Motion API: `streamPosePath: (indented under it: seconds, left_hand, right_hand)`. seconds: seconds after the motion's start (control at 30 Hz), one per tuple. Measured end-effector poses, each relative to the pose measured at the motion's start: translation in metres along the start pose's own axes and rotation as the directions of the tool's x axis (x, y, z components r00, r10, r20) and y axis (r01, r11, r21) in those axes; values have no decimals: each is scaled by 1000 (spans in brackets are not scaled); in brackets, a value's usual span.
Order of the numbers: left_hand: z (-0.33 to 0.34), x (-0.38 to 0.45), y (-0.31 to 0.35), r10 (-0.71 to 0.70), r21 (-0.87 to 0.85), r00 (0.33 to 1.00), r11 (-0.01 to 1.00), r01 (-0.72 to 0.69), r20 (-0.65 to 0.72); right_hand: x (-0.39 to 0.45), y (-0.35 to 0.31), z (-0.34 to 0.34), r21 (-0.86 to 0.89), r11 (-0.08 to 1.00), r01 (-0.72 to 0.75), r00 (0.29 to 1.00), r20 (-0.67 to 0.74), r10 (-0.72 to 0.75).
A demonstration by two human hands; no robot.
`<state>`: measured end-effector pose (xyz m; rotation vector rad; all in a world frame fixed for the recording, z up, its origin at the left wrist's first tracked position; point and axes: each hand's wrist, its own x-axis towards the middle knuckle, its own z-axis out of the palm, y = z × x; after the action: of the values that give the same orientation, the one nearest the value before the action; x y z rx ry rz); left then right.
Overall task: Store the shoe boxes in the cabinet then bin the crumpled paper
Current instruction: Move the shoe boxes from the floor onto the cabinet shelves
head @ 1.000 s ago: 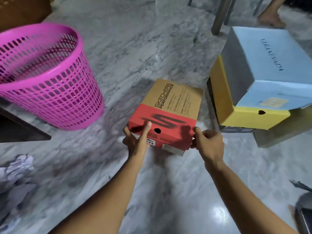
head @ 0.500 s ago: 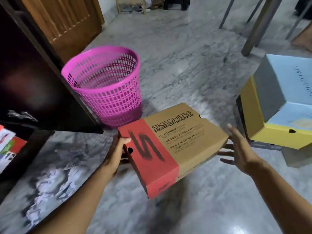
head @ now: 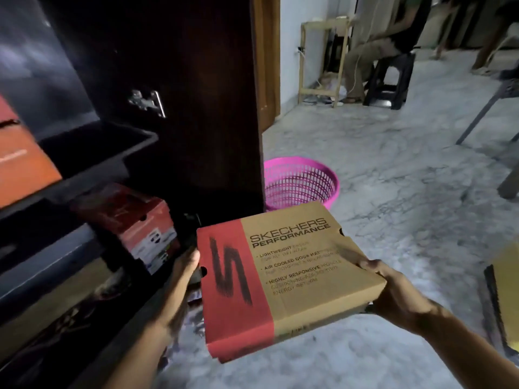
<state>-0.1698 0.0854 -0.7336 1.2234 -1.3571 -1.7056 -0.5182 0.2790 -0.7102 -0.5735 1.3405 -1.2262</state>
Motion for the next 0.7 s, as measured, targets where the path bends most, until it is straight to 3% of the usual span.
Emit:
streamPosePath:
  seconds: [0.17, 0.27, 0.4, 0.53, 0.7]
  left_hand:
    - [-43, -42, 28, -114, -141, 968, 986, 83, -222]
    - [-67, -69, 36, -57, -208, 973, 978, 9, -222]
    - [-71, -99, 101, -71, -342, 940, 939, -50, -334]
    - [-93, -125, 141, 198, -260, 898, 913, -314, -392]
    - [-115, -150, 192, 414, -148, 727, 807, -572, -548]
  right_hand:
    - [11, -45, 60, 15, 998, 62, 995, 75, -63]
    - [21, -64, 93, 61, 994, 92, 993, 73, -97]
    - [28, -96, 151, 129, 980, 152, 971, 165, -173]
    - [28, -127, 207, 217, 946, 242, 935, 207, -287]
    - [23, -172, 264, 331, 869, 367, 820, 326, -471]
